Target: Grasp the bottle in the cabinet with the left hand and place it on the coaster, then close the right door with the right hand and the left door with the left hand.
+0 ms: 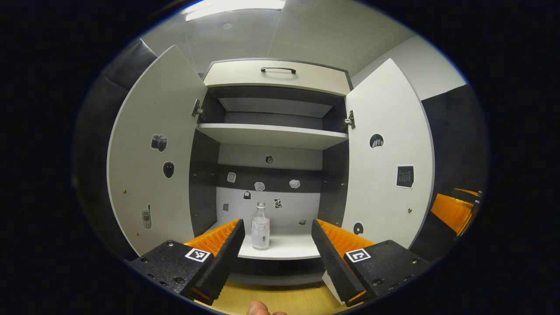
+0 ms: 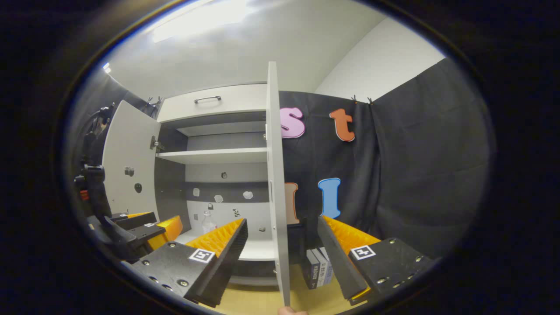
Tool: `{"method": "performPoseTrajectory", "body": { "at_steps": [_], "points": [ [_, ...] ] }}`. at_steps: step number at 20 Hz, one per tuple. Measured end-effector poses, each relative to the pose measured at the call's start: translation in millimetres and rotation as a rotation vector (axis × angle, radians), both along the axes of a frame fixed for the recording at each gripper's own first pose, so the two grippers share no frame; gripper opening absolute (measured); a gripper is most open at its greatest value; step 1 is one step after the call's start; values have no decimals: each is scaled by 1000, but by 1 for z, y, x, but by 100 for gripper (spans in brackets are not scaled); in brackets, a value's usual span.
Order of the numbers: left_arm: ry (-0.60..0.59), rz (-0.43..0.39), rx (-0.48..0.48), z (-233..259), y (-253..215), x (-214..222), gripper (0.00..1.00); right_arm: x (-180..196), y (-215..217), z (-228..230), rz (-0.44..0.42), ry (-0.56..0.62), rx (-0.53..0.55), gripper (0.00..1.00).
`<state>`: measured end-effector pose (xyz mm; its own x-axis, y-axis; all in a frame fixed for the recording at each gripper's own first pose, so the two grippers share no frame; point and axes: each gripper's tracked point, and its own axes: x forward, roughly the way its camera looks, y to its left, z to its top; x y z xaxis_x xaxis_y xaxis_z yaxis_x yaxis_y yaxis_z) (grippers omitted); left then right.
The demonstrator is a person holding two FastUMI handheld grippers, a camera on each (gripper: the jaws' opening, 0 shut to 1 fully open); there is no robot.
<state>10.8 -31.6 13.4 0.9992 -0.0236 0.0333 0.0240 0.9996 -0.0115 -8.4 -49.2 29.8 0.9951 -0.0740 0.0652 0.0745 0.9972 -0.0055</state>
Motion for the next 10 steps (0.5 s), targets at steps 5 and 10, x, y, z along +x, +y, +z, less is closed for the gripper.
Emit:
{"method": "performPoseTrajectory", "body": {
  "at_steps": [5,10],
  "points": [
    [56,-17,-4,-15,4,20,96,-5,-14,1,-26,-10,-12,97],
    [99,-15,-11,-25,18,59,96,-5,-34,1,-67,-21,-30,97]
  ]
}}
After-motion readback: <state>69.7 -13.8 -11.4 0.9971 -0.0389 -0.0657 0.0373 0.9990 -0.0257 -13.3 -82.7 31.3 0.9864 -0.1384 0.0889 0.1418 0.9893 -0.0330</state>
